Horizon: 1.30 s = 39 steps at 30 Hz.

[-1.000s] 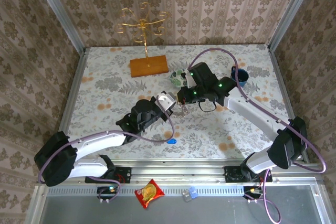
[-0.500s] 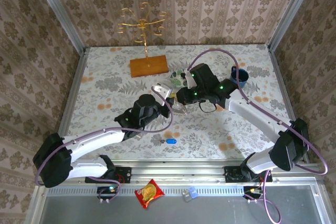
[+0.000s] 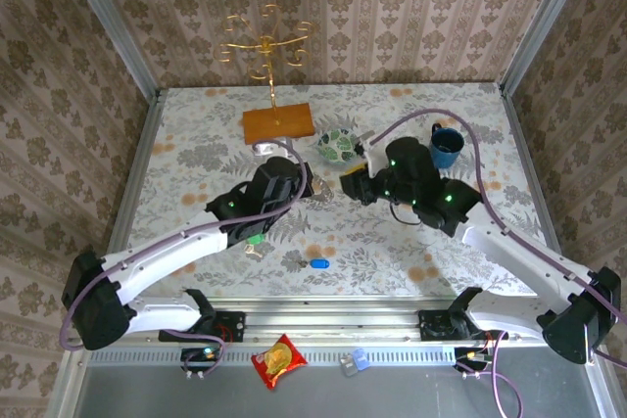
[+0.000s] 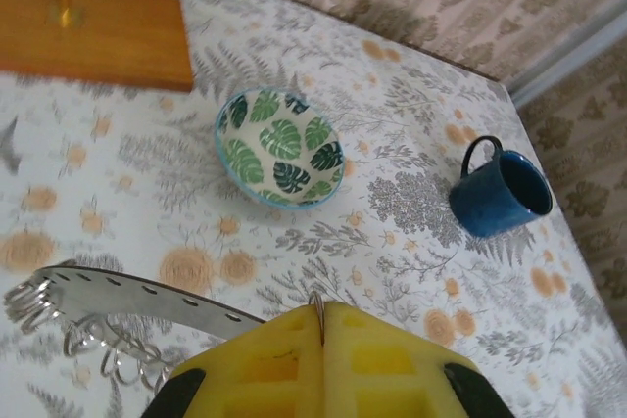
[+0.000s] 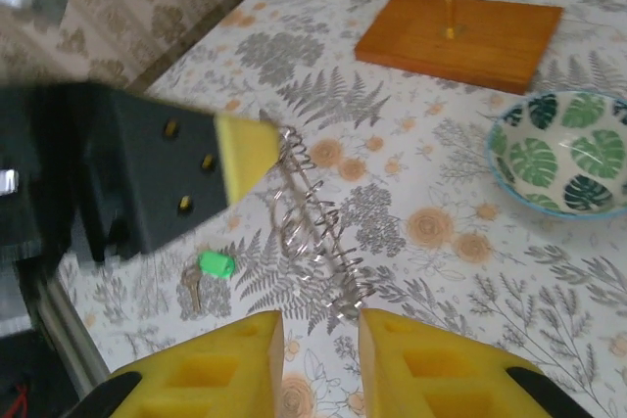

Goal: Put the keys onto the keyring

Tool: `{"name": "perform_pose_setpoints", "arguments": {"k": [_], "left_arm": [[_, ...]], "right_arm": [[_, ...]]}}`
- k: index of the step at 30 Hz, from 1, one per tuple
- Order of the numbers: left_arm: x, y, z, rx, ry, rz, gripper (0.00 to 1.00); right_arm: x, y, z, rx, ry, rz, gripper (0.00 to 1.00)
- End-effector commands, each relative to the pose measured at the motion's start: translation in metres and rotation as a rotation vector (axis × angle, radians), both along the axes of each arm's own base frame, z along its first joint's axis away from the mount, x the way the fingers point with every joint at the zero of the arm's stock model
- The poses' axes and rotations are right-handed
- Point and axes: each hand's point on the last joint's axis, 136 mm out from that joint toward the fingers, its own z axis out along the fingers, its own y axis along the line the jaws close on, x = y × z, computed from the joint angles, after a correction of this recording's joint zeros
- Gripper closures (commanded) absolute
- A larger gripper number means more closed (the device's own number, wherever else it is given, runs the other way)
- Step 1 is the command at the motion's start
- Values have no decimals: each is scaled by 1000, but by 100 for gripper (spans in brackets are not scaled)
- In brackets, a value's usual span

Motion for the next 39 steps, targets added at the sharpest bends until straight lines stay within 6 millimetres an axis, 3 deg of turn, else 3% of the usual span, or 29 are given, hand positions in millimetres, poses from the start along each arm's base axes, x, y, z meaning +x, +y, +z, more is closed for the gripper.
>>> {"name": "perform_pose_setpoints", "arguments": {"k": [1,6,11,16,27,32,39], "left_arm": [[-4,13,-15,-85,214,154,100],[-13,19,-28,-86,430,215,100],[-19,24,-34,-96,510,255,100],[-24,22,-37,-157,586,280,100],[-35,25,-39,-234,673,299,100],[-44,26,-39,-292,749,321,100],[-51,26,-39,-366,820,355,100]], "right_arm": [[-2,18,5,-16,-198,101,73],[-13,36,-16,-58,-279,219,73],[-11,35,-26,-61,-267,200,72],[-17,43,-35,2,-191,217,72],[-10,62,-60,127,-19,178,72],[-13,62,-69,55,-194,259,69],[-19,83,-63,-49,-468,380,69]]}}
